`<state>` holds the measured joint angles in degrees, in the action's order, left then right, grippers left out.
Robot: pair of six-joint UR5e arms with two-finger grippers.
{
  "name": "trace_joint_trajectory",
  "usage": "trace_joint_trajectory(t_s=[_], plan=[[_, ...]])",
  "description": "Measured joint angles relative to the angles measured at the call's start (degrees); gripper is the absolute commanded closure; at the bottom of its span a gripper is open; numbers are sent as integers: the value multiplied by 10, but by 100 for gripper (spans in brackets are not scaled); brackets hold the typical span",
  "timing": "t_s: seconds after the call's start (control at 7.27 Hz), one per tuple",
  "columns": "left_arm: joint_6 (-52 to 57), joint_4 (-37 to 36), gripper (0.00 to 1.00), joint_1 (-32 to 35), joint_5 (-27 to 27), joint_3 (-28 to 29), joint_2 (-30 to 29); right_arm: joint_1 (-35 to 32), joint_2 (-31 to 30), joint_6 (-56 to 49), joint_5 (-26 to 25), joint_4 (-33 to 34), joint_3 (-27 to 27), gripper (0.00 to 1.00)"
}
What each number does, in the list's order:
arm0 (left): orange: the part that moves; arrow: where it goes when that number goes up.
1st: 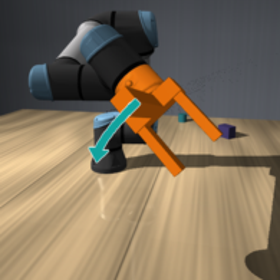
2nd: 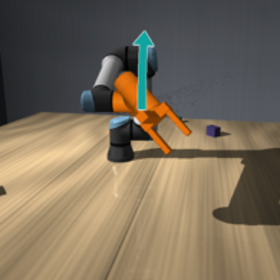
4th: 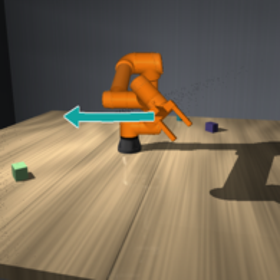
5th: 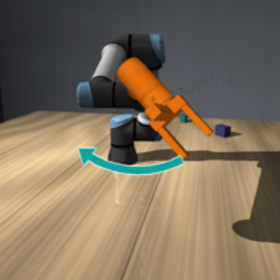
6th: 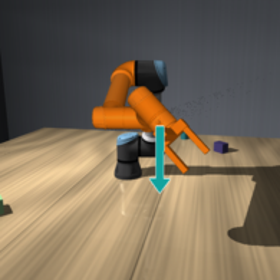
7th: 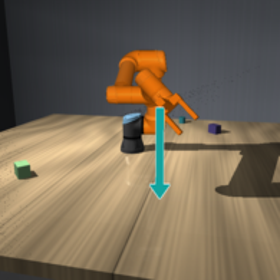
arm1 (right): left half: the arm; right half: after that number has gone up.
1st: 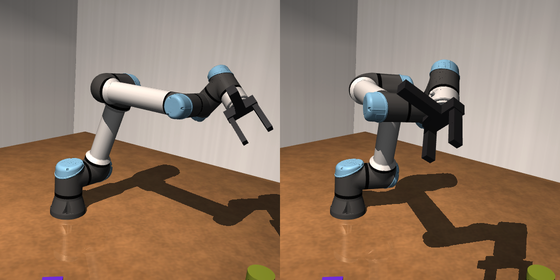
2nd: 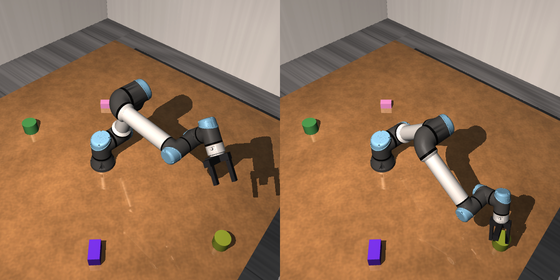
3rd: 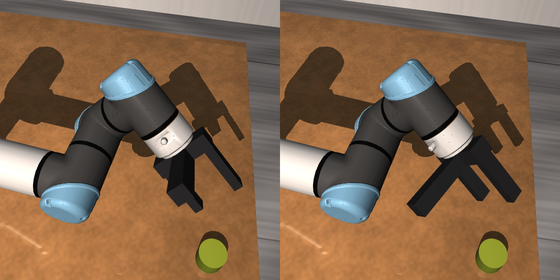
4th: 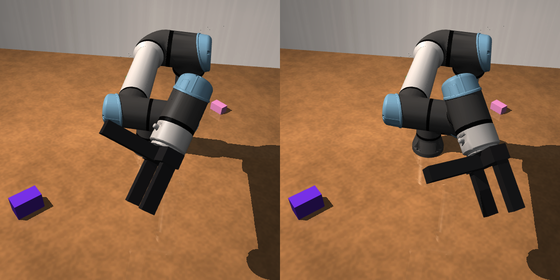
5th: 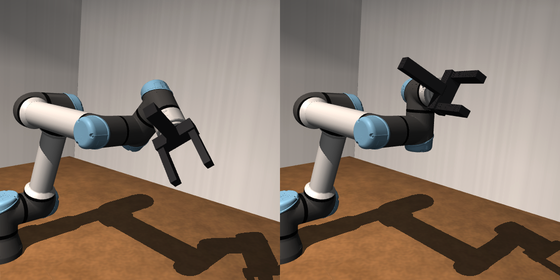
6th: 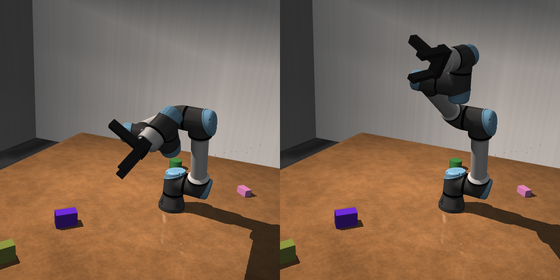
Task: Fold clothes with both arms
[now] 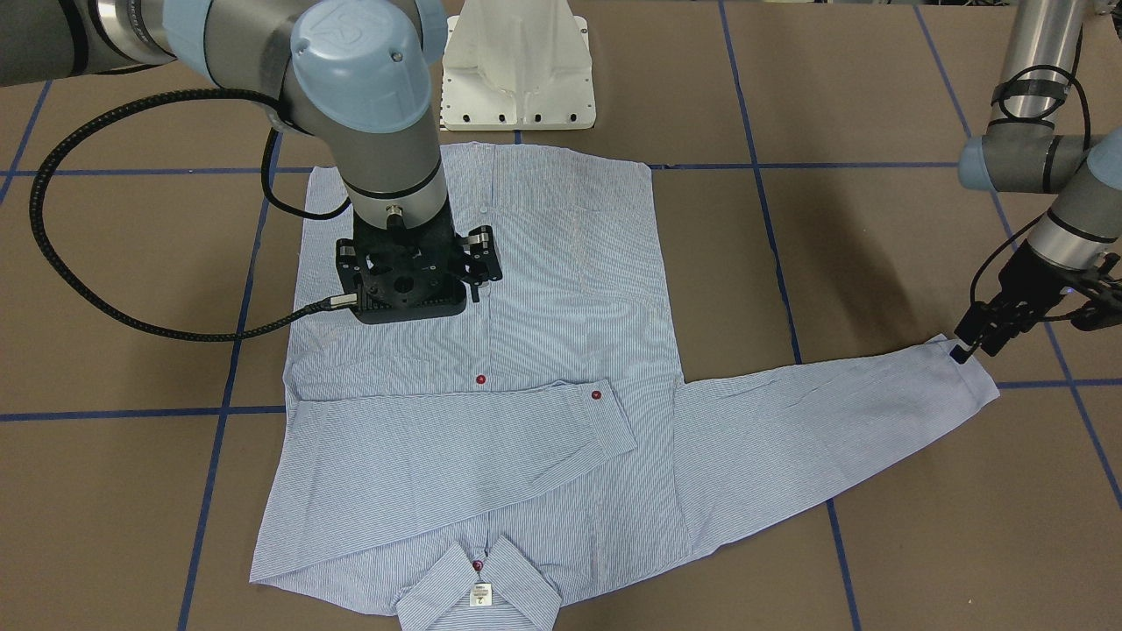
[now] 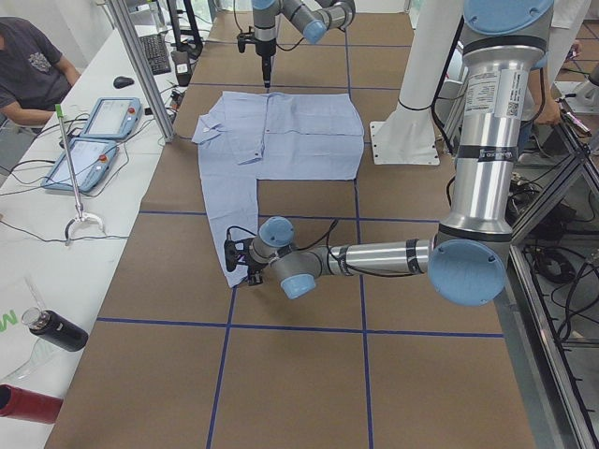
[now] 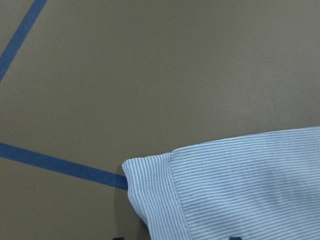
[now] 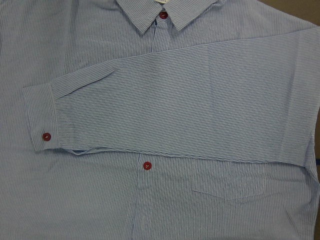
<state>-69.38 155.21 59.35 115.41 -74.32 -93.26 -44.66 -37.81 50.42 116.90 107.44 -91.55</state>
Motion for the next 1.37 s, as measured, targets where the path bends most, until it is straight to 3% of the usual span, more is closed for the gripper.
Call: trace_joint_trajectory(t_s=[0.14,1.37], plan=[[0,0,55,0,0,2,0,0,0,1,0,-1,0,0],[-1,-1,56,-1,0,11,-7,0,-2,3,-1,-3,0,0]])
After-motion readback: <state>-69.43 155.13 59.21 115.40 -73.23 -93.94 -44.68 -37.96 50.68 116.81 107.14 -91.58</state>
